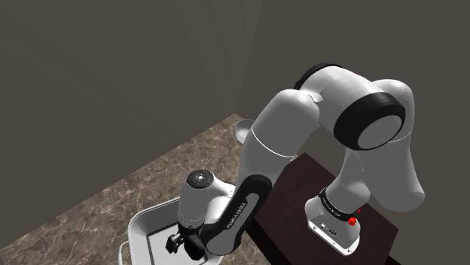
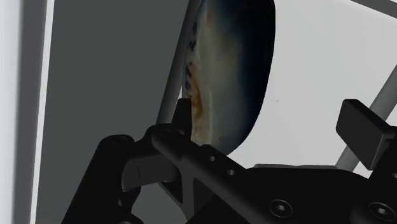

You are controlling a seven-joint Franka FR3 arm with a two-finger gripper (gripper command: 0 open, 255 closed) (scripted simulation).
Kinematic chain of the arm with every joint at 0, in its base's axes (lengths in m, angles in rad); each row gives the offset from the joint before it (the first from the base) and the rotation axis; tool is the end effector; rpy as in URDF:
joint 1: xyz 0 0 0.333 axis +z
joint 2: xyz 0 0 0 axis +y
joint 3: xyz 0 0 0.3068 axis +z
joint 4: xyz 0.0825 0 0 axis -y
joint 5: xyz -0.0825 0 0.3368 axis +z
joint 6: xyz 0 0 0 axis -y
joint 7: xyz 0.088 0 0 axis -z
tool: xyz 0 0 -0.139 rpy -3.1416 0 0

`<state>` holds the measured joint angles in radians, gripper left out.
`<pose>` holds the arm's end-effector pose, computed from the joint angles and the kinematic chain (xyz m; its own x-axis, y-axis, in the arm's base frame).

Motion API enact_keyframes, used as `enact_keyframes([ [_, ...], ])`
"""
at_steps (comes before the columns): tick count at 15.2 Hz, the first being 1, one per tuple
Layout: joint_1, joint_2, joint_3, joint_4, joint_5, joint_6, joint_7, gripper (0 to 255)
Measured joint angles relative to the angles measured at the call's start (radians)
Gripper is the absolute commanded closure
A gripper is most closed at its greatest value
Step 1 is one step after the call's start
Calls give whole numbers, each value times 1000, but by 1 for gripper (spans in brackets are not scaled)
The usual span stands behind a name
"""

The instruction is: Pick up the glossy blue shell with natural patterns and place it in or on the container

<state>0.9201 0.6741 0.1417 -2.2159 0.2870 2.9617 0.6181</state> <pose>0.2615 0.4451 0.0845 0.9896 0.1325 -0.0566 0.1227 -0.9809 -0.1513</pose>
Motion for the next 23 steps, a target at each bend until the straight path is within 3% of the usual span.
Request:
enact_keyframes([
  [1,0,0,-1,1,0,-2,1,0],
  [2,0,3,0,4,-1,-5,-1,255],
  [12,-2,11,2,7,-1,-7,-3,255],
  [23,10,-136,-11,-63,-5,-95,23,255],
])
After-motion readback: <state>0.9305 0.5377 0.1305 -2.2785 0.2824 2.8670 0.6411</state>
